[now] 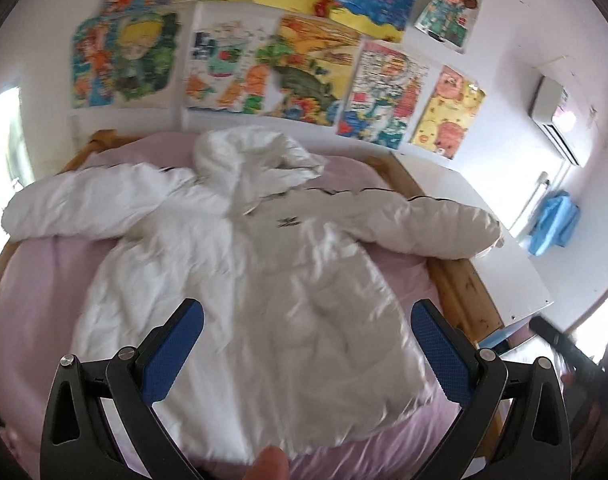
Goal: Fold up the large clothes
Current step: 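Grasp the jacket hood with the right gripper and lift it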
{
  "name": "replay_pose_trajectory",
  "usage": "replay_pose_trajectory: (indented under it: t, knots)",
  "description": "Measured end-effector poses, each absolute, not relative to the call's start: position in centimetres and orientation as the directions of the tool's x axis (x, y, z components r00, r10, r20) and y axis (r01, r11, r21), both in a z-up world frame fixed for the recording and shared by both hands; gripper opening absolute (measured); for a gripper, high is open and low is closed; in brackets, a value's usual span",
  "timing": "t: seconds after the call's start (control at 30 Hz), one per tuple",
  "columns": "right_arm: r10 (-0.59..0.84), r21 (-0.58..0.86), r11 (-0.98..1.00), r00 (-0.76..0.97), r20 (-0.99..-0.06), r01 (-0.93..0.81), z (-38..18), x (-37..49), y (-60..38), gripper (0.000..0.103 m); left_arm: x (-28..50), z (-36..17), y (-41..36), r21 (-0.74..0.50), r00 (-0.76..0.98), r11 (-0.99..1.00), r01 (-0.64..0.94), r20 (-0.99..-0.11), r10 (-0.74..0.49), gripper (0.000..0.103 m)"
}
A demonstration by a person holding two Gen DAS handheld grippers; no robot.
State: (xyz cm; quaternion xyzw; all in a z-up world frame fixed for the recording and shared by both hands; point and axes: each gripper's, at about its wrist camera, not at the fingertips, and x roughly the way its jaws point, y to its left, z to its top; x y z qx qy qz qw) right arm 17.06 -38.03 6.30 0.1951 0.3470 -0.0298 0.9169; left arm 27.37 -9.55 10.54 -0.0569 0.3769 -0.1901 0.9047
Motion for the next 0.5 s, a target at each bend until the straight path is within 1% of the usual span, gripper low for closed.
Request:
replay_pose_trajectory:
  t: [0.17,0.23,0.27,0.37,0.4,0.5]
  knots:
    - [0.105,0.442,0.857,0.748,-0.655,0.266,5.2,22.9,-46.0,0.103,33.0,7.9,-12.1,-0.302,0.574,0.887,0.349,-0.679,-0.457,0.102]
    - [0.098,0.471,0.834,0.763,-0.639,0.287,4.7,25.3,-48.9,0.103,35.0,6.5,-12.8,-0.308,0.563,0.883,0.353,-0.684,-0.464,0.102]
    - [0.055,0.492,0.787,0.752,-0.657,0.372,4.4,26.3,-50.0,0.103,35.3,6.1,-12.9,-0.304,0.564,0.884,0.354,-0.684,-0.462,0.102]
    - [0.024,0.534,0.732,0.767,-0.641,0.423,3.1,29.2,-54.4,0.103,37.9,3.9,-13.5,-0.245,0.585,0.91,0.333,-0.704,-0.404,0.102]
    - [0.003,0.549,0.706,0.774,-0.634,0.447,2.4,29.9,-55.9,0.103,38.9,2.8,-13.4,-0.211,0.593,0.927,0.31,-0.719,-0.362,0.102]
    - [-0.048,0.557,0.649,0.759,-0.65,0.518,0.6,31.8,-58.9,0.103,40.6,0.0,-12.7,-0.135,0.603,0.957,0.256,-0.751,-0.267,0.102]
